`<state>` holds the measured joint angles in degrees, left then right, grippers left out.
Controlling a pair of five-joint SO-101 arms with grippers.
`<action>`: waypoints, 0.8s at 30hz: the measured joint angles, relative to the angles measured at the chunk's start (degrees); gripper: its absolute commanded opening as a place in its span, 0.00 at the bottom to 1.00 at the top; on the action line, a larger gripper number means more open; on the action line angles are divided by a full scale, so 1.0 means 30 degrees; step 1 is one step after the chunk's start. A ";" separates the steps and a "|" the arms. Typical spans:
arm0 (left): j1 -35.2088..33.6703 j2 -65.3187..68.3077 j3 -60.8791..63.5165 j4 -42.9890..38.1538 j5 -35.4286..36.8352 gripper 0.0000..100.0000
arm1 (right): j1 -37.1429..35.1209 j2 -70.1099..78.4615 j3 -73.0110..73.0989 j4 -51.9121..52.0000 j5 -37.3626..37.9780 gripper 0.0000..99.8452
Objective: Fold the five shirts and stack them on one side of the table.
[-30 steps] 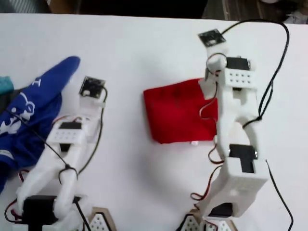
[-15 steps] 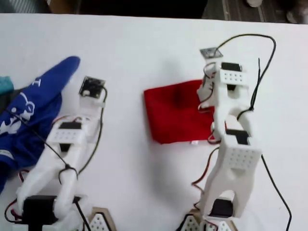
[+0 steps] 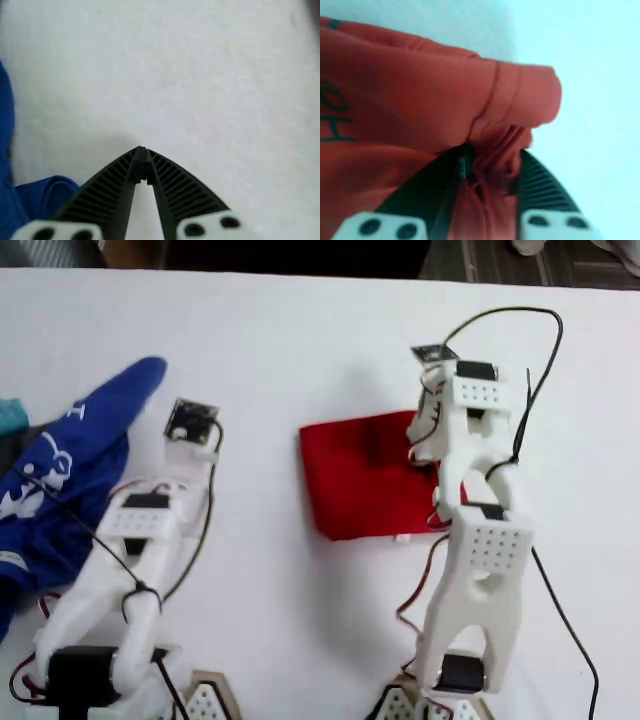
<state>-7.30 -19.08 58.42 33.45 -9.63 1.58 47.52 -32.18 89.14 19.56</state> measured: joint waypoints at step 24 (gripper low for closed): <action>0.0000 0.0000 0.0000 0.0000 0.0000 0.03 | 0.1289 0.2110 -0.3810 0.2227 0.0703 0.02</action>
<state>-7.30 -19.08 58.42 33.45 -9.63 5.45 53.85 -43.60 95.82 21.67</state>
